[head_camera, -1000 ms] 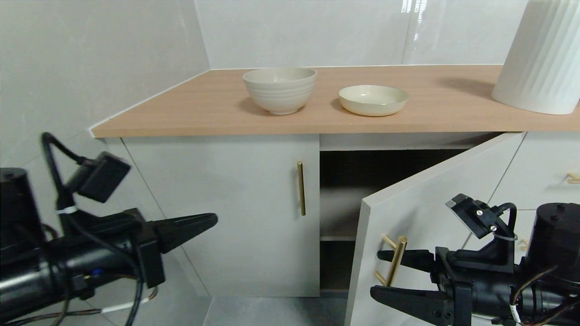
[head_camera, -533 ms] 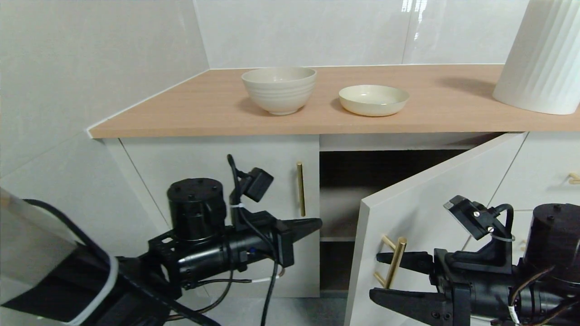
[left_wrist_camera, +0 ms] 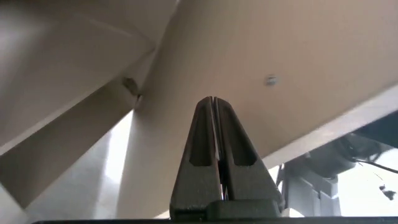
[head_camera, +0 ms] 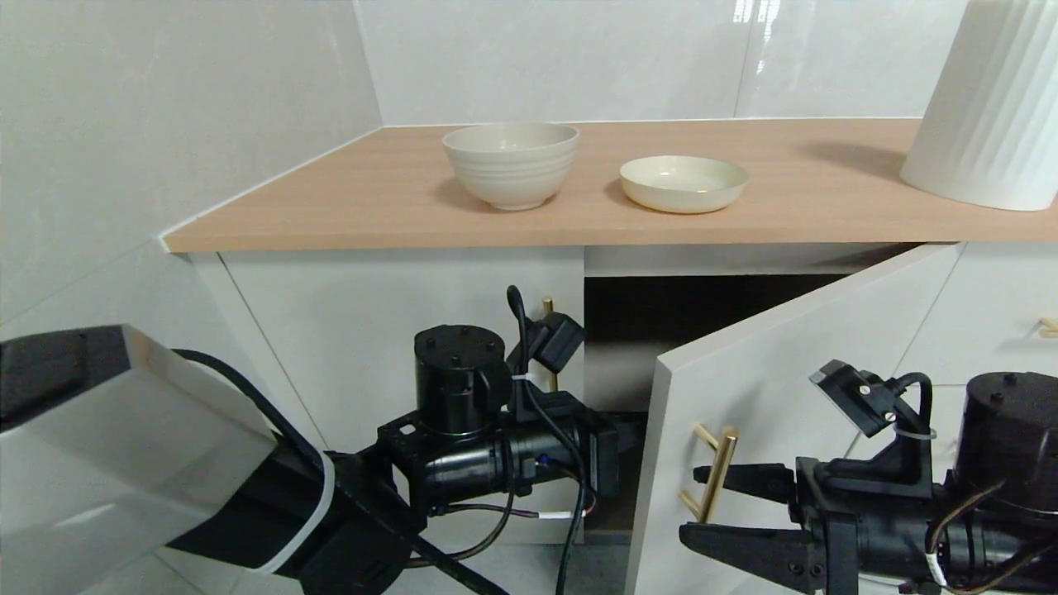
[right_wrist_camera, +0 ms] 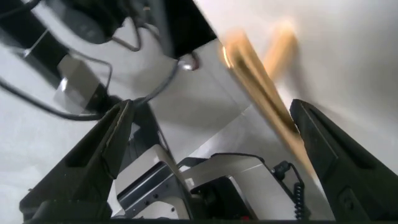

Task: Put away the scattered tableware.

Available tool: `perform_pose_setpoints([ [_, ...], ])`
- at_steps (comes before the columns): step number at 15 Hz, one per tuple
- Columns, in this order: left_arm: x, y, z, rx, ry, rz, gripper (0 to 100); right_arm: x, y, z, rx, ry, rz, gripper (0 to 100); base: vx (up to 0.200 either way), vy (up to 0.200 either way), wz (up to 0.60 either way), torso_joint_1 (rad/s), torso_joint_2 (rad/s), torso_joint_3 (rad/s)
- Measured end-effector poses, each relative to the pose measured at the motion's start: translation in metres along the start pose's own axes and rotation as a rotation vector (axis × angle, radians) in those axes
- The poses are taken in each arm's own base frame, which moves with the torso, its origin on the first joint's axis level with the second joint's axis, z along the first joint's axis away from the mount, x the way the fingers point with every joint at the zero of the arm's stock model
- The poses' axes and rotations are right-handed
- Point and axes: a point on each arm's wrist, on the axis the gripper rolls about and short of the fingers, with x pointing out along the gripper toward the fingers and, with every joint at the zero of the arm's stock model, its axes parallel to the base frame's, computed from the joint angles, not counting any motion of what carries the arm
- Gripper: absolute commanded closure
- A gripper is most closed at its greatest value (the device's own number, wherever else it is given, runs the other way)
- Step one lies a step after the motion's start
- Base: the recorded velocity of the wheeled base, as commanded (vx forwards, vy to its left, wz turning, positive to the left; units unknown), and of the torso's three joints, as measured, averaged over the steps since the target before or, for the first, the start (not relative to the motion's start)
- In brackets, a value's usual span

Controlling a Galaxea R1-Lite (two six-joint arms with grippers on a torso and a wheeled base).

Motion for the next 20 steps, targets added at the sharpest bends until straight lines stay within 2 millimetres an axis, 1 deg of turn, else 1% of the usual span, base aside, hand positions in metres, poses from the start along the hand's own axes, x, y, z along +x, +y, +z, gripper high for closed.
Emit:
perform_pose_setpoints([
  [2,0.004,-0.004,0.002,0.005,0.003,-0.022,100,-0.004,-0.005,0.002,0.002,-0.020,-0.035,0,0.000,0.000,0.00,0.000,0.00,0.000],
  [5,0.006,-0.007,0.001,0.008,0.010,-0.042,100,-0.020,-0.006,0.003,0.002,-0.068,-0.108,0,0.000,0.000,0.00,0.000,0.00,0.000],
  [7,0.005,-0.008,0.000,0.009,0.010,-0.042,100,-0.034,0.003,0.003,-0.016,-0.097,-0.114,0,0.000,0.000,0.00,0.000,0.00,0.000],
  [10,-0.001,-0.010,-0.004,0.002,0.022,-0.037,100,-0.058,0.020,-0.009,-0.029,-0.095,-0.126,0,0.000,0.000,0.00,0.000,0.00,0.000],
  [13,-0.005,-0.014,-0.002,0.005,0.017,-0.042,100,-0.080,0.032,-0.026,0.023,-0.004,-0.177,0,0.000,0.000,0.00,0.000,0.00,0.000],
  [15,-0.005,-0.014,-0.001,0.006,0.014,-0.043,100,-0.090,0.040,-0.024,-0.029,0.019,-0.199,0,0.000,0.000,0.00,0.000,0.00,0.000],
  [17,-0.004,-0.014,0.002,0.010,0.007,-0.047,100,-0.096,0.049,-0.015,-0.086,-0.023,-0.191,0,0.000,0.000,0.00,0.000,0.00,0.000],
  [20,0.003,-0.014,0.005,0.010,-0.003,-0.057,100,-0.102,0.056,-0.011,-0.116,-0.059,-0.182,0,0.000,0.000,0.00,0.000,0.00,0.000],
])
